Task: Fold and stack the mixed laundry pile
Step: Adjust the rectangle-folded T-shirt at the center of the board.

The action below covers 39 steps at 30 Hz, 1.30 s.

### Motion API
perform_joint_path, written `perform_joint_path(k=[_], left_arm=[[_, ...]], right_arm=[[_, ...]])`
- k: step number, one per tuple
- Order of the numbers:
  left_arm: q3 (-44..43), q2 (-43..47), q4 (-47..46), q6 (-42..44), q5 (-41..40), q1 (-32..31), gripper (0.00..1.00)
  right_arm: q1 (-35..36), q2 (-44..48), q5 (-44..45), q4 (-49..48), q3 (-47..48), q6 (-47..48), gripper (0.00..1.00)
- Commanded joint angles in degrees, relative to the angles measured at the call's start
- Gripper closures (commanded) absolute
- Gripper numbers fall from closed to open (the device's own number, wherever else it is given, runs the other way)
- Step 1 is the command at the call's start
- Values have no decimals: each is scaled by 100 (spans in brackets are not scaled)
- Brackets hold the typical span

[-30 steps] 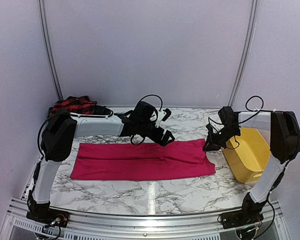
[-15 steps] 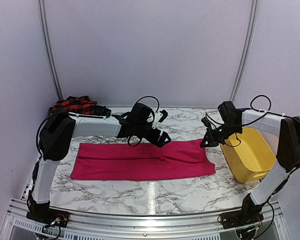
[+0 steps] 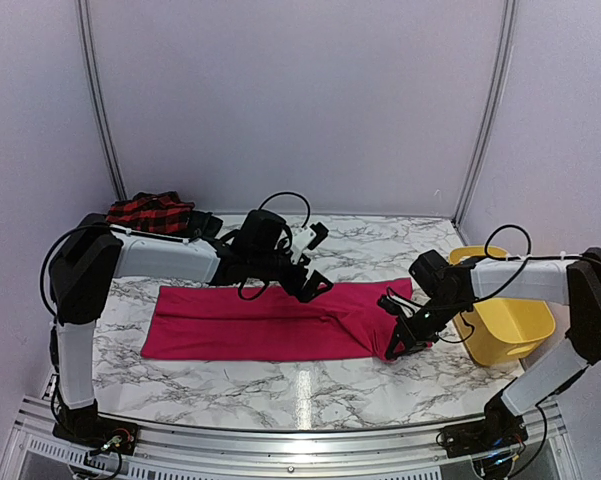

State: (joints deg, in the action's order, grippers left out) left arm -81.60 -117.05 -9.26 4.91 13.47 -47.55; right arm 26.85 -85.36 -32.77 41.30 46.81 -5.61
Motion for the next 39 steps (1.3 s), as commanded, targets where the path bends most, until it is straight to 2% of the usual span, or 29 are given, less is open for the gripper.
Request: perform_joint_path(k=[1, 6, 15, 25, 30, 39], left_arm=[[91, 150, -217, 652, 239, -151, 1], [-326, -260, 71, 1115, 453, -469, 1], [-1632, -1460, 542, 485, 1184, -633, 1], [-1956, -1962, 901, 308, 1764, -787, 3], [-1535, -1532, 1097, 841, 1877, -944, 6], [200, -128, 1005, 2044, 1100, -1149, 8]], right_arm=[[13, 58, 199, -52, 3, -285, 100], [-6, -153, 325, -133, 155, -459, 100], [-463, 54, 298, -57, -55, -586, 100], [-752, 66, 249, -94, -45, -608, 100], [-799, 5, 227, -119, -51, -586, 100], [-858, 0, 149, -126, -90, -574, 100]])
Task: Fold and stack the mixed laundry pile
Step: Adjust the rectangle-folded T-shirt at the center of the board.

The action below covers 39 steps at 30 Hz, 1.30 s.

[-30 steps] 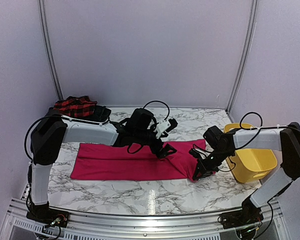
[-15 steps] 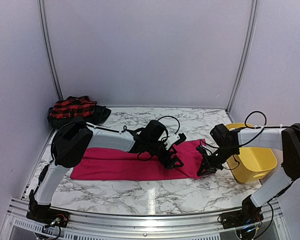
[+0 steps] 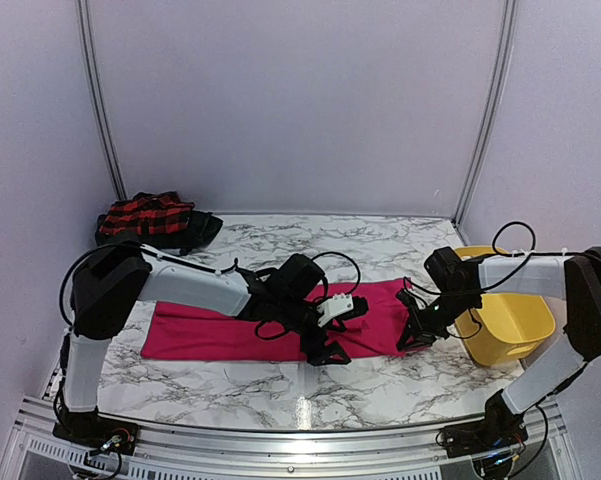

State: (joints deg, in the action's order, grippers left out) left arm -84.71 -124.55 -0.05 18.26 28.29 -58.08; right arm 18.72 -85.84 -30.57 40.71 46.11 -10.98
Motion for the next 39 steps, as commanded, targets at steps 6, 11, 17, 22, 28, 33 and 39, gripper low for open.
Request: perform_joint_path(k=[6, 11, 17, 22, 28, 33, 39], left_arm=[[1142, 1163, -257, 1205, -1330, -258, 11], [756, 862, -943, 210, -1754, -82, 17], [-759, -185, -404, -438, -1392, -21, 45], [-1301, -786, -171, -518, -1176, -19, 52], [-1772, -1233, -5, -583, -1031, -19, 63], [-1567, -914, 157, -381, -910, -27, 100], [-247, 90, -551, -341, -722, -60, 100]], right_arm=[[-37, 70, -202, -76, -143, -1, 100], [-35, 33, -237, -100, -190, 17, 100], [-35, 32, -223, -132, -190, -46, 100], [-40, 58, -208, -129, -172, -75, 100], [-40, 25, -193, -109, -116, -79, 100], [-35, 53, -133, -50, -89, -67, 100], [-36, 149, -104, -20, -119, -93, 100]])
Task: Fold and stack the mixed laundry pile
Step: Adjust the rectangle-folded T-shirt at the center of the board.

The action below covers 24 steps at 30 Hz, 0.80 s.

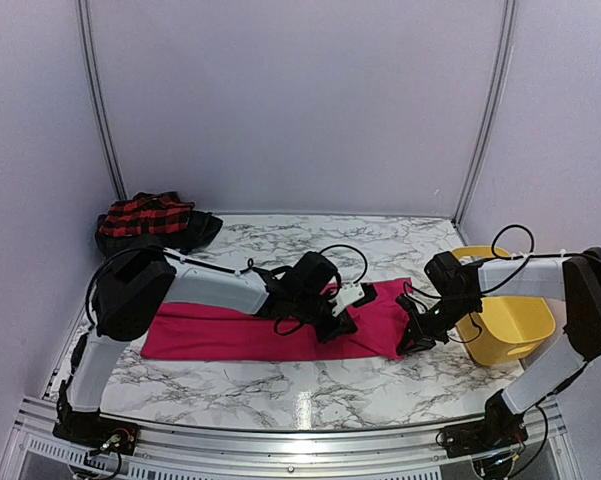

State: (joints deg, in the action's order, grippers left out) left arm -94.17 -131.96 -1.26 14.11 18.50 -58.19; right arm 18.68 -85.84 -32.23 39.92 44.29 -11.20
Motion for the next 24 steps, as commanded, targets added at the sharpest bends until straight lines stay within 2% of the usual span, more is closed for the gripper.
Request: perform_joint_path(k=[1, 4, 8, 9, 11, 12, 20, 24], left_arm=[[941, 975, -546, 77, 267, -58, 100], [1392, 1239, -706, 108, 285, -78, 100], [1560, 1308, -731, 108, 233, -87, 100], [1539, 1307, -772, 57, 157, -87, 97], [1404, 1240, -832, -62, -124, -81, 70], [1185, 1151, -752, -66, -250, -78, 65], [-45, 208, -172, -158, -548, -60, 59], [-630, -325, 277, -95, -591, -60, 59]], right_arm=[[-31, 169, 58, 59, 42, -75, 100], [-23, 228, -70, 52, -26, -92, 100], [45, 286, -150, 67, -101, -58, 100], [45, 287, -144, 64, -114, -70, 100], [48, 275, -120, 52, -118, -87, 100], [44, 264, -98, 43, -105, -97, 100], [48, 243, -66, 1, -104, -143, 100], [48, 235, -56, -2, -70, -170, 100]])
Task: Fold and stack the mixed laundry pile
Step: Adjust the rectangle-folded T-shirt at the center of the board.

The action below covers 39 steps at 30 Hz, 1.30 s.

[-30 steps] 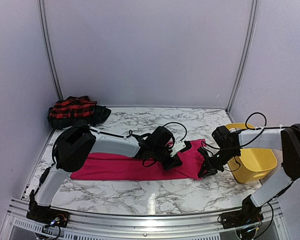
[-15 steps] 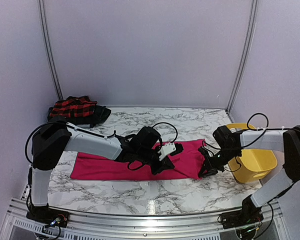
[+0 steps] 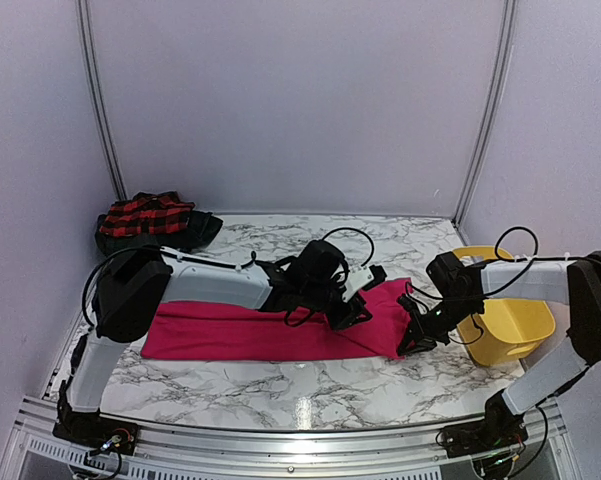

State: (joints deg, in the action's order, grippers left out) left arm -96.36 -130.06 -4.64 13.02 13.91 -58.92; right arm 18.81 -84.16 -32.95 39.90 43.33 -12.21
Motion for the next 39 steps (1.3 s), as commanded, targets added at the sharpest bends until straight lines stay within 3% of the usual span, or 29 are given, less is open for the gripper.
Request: perform_joint_path(k=[1, 5, 15, 25, 28, 31, 39], left_arm=[[-478, -610, 659, 9, -160, 12, 59], [-647, -861, 661, -120, -346, 12, 61], [-282, -340, 527, -44, 26, -14, 100], [1350, 902, -609, 58, 63, -23, 100], [1371, 915, -582, 42, -111, -23, 100], [1026, 685, -325, -46, -453, -24, 68], [73, -124, 185, -192, -651, -15, 62]], right_arm=[[35, 59, 17, 2, 34, -64, 100], [35, 42, 28, 36, 54, -32, 100], [35, 56, 68, 80, 61, 8, 100], [35, 146, 148, 94, 76, -17, 100], [35, 137, 139, 71, 36, -18, 100], [35, 137, 134, 54, 18, -36, 100], [35, 137, 111, 36, 24, -61, 100]])
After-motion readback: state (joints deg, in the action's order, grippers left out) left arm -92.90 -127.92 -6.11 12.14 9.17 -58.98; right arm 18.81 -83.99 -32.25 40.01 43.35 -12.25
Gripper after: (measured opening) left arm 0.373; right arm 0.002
